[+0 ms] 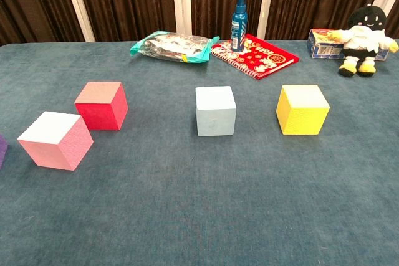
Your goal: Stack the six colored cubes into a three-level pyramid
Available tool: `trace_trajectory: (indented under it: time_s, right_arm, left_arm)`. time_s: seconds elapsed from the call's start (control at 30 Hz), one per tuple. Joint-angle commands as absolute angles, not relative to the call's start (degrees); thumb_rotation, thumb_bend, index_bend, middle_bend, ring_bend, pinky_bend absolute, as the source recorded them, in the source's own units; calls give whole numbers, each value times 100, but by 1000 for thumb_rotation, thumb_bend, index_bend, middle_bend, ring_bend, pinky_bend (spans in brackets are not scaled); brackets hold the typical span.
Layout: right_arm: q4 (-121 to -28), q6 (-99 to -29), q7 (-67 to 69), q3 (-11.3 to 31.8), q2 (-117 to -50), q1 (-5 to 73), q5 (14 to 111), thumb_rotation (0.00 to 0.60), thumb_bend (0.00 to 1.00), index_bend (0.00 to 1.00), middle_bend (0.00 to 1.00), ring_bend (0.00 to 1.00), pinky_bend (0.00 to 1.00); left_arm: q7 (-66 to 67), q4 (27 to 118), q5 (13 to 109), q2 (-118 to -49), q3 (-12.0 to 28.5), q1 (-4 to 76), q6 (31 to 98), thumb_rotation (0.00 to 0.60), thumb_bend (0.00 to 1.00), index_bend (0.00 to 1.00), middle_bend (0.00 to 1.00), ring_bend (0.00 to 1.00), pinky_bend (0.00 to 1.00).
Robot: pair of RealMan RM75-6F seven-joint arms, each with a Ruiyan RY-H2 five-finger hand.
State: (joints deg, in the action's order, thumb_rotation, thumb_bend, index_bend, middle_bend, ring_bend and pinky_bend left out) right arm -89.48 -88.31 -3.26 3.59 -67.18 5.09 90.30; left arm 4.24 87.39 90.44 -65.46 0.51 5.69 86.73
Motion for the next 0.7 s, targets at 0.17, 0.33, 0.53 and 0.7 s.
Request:
trace_trajectory:
  time_s: [0.17, 0.33, 0.53, 0.7]
  right_arm:
    - [-8956, -8811, -279, 358, -6695, 506, 9008, 600, 329, 0, 0, 0, 0]
    - [-8972, -8828, -251, 357, -6677, 493, 9008, 600, 329, 0, 0, 0, 0]
    - [-8981, -8799, -289, 355, -6677, 497, 8991, 600, 328, 0, 0, 0, 0]
    - [-8988, -8757, -255, 360, -6673, 509, 8960, 600, 329, 0, 0, 0, 0]
  left_arm:
    - [447, 8788, 9025, -6525, 43, 579, 8627, 600, 0, 0, 0, 0, 31]
    - [444, 8803, 9059, -6512, 28, 570, 8648, 600, 0, 0, 0, 0, 31]
    - [418, 8814, 9018, -6518, 34, 597, 8574, 600, 0, 0, 0, 0, 31]
    - [446, 8813, 9042, -6515, 29, 587, 8605, 600, 0, 0, 0, 0, 31]
